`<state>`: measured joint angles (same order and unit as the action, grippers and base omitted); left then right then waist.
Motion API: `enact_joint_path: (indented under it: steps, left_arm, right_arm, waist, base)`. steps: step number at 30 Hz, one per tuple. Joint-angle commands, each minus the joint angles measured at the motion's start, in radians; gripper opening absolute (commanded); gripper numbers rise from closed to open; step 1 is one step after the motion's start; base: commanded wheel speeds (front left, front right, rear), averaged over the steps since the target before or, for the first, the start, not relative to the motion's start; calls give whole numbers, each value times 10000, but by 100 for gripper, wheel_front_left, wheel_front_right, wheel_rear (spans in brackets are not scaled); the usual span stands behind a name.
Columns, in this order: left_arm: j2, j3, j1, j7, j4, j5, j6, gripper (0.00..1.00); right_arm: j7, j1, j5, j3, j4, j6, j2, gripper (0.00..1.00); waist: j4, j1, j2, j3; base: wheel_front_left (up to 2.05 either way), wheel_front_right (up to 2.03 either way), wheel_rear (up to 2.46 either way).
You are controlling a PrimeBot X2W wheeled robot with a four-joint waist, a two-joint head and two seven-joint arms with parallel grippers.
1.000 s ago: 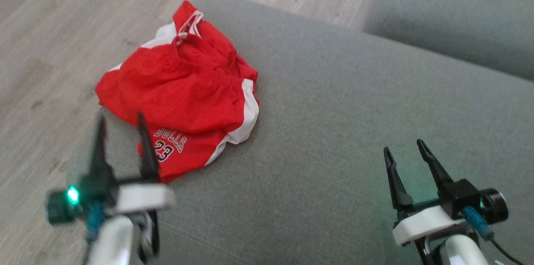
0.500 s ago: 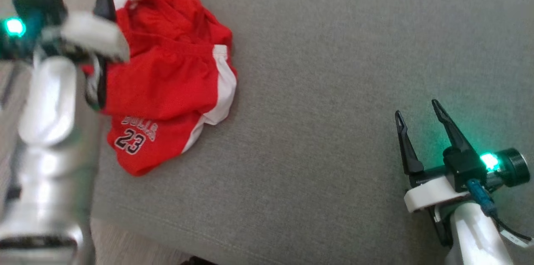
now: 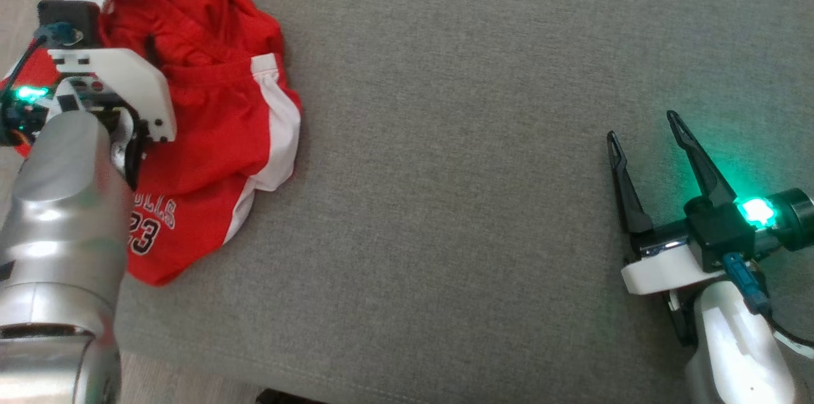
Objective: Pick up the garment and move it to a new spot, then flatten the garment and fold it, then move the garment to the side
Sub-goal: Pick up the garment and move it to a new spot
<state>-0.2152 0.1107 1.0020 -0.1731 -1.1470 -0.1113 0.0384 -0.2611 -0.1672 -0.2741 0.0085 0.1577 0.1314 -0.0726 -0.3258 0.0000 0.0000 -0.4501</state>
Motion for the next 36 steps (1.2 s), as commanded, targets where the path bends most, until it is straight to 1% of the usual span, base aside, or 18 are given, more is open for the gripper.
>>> enact_joint_path:
  steps: [1,2,4,7,12,17,19,23,27,33,36]
  left_arm:
    - [-715,-165,401,103,152,64,-90,32]
    - [-763,-153,443,267,69,66,-93,0]
    - [-837,-172,527,623,-62,7,-33,0]
    - [-1009,-124,748,1388,-16,39,-54,0]
    - [-1309,108,1306,2591,391,222,52,0]
    - [-1474,584,1950,3200,1256,566,274,0]
    - [-1495,775,2159,3261,1731,669,381,0]
    - [-1402,1094,2367,3059,2870,672,607,0]
    - [-1331,1395,2272,2569,4284,408,803,0]
    - [-1013,1730,1730,1560,6150,-555,899,0]
    - [-662,1910,1538,1251,6868,-1027,908,0]
  right_arm:
    - [-7,37,-21,176,-18,-7,-77,100]
    - [-7,35,-18,176,-15,-7,-70,100]
    - [-7,49,-7,198,21,-7,-50,100]
    - [-7,72,44,230,104,-7,-8,100]
    - [-7,114,187,334,229,-7,109,100]
    - [-7,265,499,551,375,-7,209,100]
    - [-7,357,902,716,412,-7,216,100]
    - [-7,558,1490,1046,471,-7,220,100]
    - [-7,573,1862,1353,423,-7,221,100]
    - [-7,519,2300,1632,330,-7,222,100]
    - [-7,477,2537,1657,279,-7,222,100]
  waist:
    - [54,0,0,-38]
    - [81,0,0,-42]
    - [141,0,0,24]
    - [234,0,0,237]
    - [478,0,0,1023]
    - [1069,0,0,2105]
    - [1425,0,0,2554]
    - [2377,0,0,3299]
    - [3682,0,0,3691]
    - [5619,0,0,3855]
    - [6370,0,0,3767]
  base:
    - [0,0,0]
    - [0,0,0]
    - [0,0,0]
    - [0,0,0]
    - [0,0,0]
    - [0,0,0]
    - [0,0,0]
    - [0,0,0]
    - [0,0,0]
    - [0,0,0]
    - [0,0,0]
